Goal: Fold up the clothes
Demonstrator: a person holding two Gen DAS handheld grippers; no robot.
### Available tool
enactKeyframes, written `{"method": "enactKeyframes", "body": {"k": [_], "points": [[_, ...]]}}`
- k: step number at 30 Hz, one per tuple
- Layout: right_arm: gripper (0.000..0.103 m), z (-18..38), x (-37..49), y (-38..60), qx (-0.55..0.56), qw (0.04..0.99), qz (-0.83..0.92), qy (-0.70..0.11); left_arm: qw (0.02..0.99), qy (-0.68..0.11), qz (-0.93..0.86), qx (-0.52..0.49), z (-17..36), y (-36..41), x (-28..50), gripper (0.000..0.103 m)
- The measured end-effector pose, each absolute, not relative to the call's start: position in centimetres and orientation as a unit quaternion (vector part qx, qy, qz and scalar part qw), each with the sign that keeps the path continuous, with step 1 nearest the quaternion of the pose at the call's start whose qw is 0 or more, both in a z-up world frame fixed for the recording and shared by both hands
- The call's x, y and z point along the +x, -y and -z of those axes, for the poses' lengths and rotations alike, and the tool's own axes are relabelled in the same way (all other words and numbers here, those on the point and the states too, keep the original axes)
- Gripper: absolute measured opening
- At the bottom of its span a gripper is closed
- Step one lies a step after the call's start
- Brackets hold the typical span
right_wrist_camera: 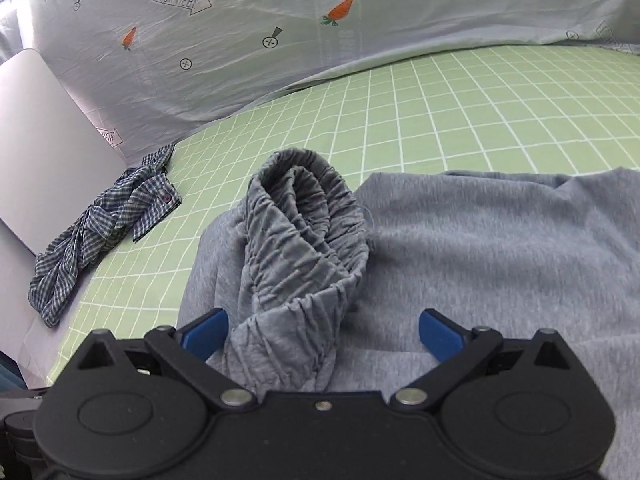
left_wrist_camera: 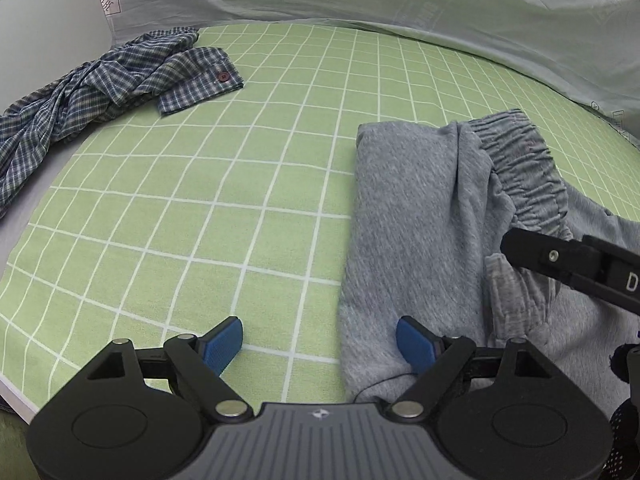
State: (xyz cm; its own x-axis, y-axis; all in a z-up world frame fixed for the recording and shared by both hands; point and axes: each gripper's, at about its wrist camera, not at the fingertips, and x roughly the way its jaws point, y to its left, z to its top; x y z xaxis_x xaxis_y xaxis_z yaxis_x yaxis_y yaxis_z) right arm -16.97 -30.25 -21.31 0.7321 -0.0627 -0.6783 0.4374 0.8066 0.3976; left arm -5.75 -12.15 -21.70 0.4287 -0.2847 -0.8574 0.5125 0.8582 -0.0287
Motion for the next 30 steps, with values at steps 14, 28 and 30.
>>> {"method": "enactKeyframes", "body": {"k": [14,28,30], "points": [[0.068,21.6,-16.2,29.6,0.296,0.887,0.120,-0.332,0.834,-0.490,0.225,0.122,22.7,12.3,-4.9,0.103],[0.013,17.4,-19.9,30.9,0.233,0.922,0.138,-0.276,0.838,-0.468,0.255,0.117,20.6,13.4,-5.2,0.103],[0.013,16.6,-21.5,31.8,0.224,0.923,0.156,-0.270,0.840,-0.454,0.271,0.117,19.7,14.1,-5.7,0.103]]}}
